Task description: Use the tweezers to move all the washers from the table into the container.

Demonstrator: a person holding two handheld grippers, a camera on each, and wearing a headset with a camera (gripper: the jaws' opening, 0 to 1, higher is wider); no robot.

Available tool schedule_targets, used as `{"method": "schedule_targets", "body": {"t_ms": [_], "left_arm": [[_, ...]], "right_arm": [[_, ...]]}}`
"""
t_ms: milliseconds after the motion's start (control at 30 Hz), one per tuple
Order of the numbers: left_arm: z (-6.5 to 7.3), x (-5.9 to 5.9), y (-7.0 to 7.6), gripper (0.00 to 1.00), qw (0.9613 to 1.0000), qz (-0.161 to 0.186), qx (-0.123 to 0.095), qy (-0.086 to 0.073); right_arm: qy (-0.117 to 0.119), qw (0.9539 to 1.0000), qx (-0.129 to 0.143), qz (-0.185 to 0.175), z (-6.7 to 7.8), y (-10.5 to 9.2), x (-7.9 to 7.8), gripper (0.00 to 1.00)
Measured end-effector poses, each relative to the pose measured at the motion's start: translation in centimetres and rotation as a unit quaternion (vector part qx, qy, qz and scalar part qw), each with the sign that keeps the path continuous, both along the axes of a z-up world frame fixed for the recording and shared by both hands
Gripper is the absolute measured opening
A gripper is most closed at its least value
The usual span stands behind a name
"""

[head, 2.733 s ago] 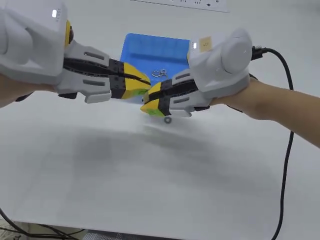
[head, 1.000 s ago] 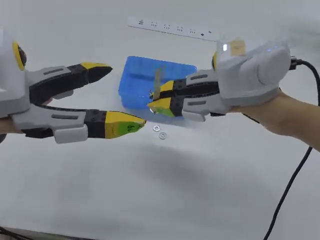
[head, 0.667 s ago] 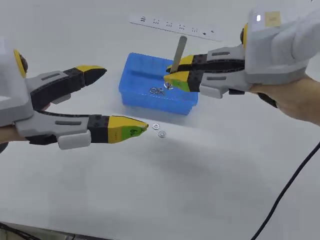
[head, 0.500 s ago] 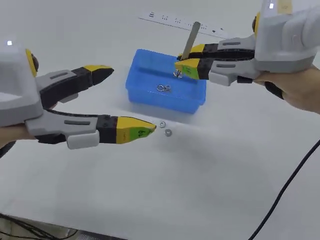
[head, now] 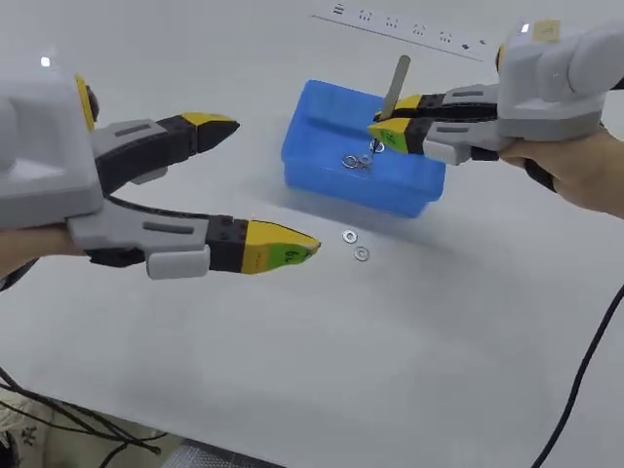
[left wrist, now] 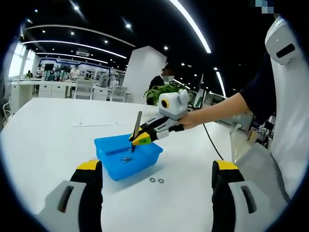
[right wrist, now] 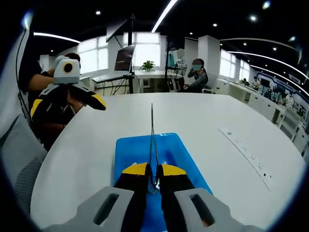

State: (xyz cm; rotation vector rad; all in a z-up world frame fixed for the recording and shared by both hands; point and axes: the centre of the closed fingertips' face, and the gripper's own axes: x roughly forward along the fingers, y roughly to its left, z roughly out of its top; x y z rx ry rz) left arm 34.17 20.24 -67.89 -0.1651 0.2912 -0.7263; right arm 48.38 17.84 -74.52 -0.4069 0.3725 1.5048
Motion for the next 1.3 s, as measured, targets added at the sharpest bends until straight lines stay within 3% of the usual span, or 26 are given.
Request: {"method": "schedule_targets", "body": {"t_ms": [133, 367, 600, 867, 1000, 1100, 1300], "left_arm": [[-0.4, -0.1, 0.2, 0.99, 0.9998, 0.007, 0.017, -0.001], [-0.2, 0.0, 0.6, 0.99, 0.9999, 0.015, 0.005, 0.001], [-0.1, 0.0, 0.3, 0.99, 0.9998, 0.017, 0.013, -0.007], [-0.3, -0.3, -0.1, 0.98, 0.9998, 0.015, 0.014, -0.003], [-0.5, -0.3, -0.8, 0.98, 0.9999, 0.012, 0.004, 0.001], [-0.2, 0.5, -0.6, 0.97, 0.9999, 0.013, -0.005, -0.002], [0.8, 3.3, 0.0, 0.92, 0.9996, 0.012, -0.017, -0.018]], "right_arm": [[0.011, 0.9999, -0.006, -0.012, -1.0, -0.5, 0.3, 0.09], [0.020, 0.9996, -0.013, -0.011, -1.7, -0.9, -0.4, 0.10], [0.032, 0.9992, -0.006, -0.024, -0.9, -1.1, -0.9, 0.11], [0.024, 0.9995, 0.004, -0.022, 0.5, -1.2, -1.5, 0.08], [0.009, 0.9998, 0.007, -0.018, 1.3, -0.9, -1.8, 0.08], [0.004, 0.9998, 0.013, -0.017, 1.9, -0.8, -1.9, 0.07], [-0.004, 0.9998, 0.019, -0.006, 2.9, -0.5, -2.6, 0.07]]}}
